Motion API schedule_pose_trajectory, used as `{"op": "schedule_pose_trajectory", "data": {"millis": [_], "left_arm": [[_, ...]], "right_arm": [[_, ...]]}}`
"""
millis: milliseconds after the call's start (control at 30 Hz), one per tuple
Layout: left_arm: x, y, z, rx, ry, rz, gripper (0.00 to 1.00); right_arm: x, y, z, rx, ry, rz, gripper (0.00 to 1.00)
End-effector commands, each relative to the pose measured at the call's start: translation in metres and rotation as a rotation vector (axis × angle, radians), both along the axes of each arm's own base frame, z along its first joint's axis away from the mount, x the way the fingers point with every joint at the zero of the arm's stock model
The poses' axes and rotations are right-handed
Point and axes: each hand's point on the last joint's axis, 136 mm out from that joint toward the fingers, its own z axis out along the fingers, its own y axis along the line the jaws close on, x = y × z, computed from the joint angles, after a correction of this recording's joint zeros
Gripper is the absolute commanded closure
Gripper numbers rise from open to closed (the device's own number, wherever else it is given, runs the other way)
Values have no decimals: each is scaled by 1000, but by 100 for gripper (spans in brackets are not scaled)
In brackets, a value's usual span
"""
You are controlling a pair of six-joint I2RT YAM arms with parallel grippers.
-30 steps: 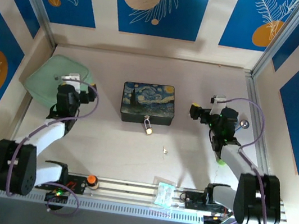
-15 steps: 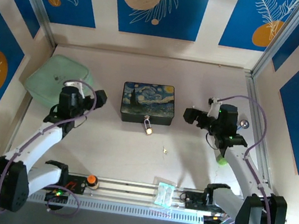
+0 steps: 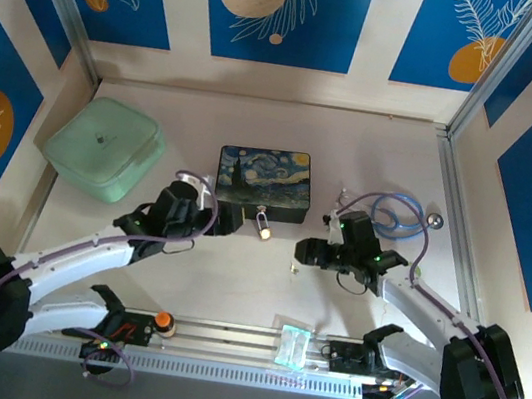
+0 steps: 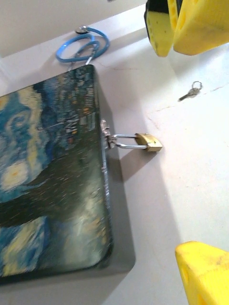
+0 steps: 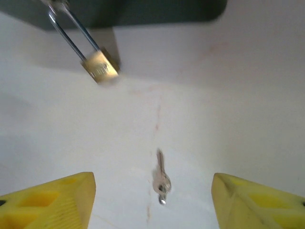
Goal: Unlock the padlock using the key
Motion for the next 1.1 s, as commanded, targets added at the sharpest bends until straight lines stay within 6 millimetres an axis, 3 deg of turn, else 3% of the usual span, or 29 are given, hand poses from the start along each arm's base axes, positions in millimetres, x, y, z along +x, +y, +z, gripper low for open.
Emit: {"op": "schedule_pose_trajectory", "data": {"millis": [0,267,467,733,1067], "left_arm": [[4,-14,6,0,-11,11,0],[-2,-42,-7,11,7,-33,1],[-5,-50,-9,31,6,-43,0],[-10,-51,-19,33,30,-39,0],[-10,-47,-22,40,31,-26,1]], "right_arm": [[-4,7,-6,-19,3,-17,42],[-16,24,-24,-94,42,22,59],[-17,26,-37,-242,38,30,67],[-18,24,-50,-339,58,1,69],[-21,12,-58,-495,64,-38,85]]}}
